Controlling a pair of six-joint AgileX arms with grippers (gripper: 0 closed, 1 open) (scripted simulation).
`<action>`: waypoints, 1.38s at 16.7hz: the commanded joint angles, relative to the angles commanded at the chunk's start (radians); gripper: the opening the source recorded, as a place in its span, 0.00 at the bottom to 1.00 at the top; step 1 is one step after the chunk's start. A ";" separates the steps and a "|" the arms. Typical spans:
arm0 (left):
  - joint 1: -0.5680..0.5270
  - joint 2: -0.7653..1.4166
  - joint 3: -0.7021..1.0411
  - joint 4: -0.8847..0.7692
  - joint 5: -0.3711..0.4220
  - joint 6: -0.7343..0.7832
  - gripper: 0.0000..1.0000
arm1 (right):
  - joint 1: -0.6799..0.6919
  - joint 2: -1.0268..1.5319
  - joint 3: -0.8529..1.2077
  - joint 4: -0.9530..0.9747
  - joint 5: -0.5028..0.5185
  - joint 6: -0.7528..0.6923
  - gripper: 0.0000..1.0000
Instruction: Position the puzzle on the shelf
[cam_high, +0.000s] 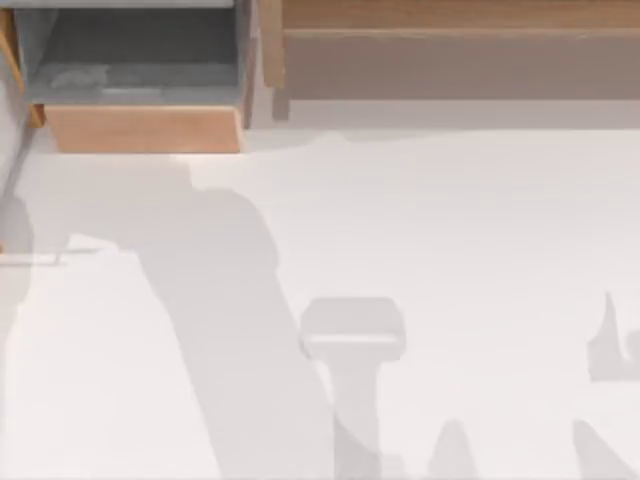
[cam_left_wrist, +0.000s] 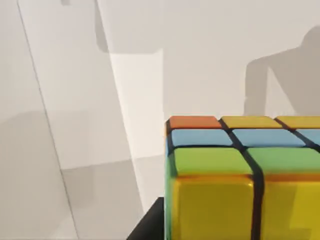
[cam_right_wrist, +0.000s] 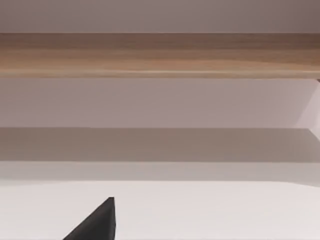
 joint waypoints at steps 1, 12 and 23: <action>-0.031 -0.063 -0.054 0.024 -0.029 -0.007 0.00 | 0.000 0.000 0.000 0.000 0.000 0.000 1.00; -0.826 -0.555 -0.757 0.723 -0.371 -0.105 0.00 | 0.000 0.000 0.000 0.000 0.000 0.000 1.00; -1.438 -0.485 -0.992 1.789 -0.656 -0.246 0.00 | 0.000 0.000 0.000 0.000 0.000 0.000 1.00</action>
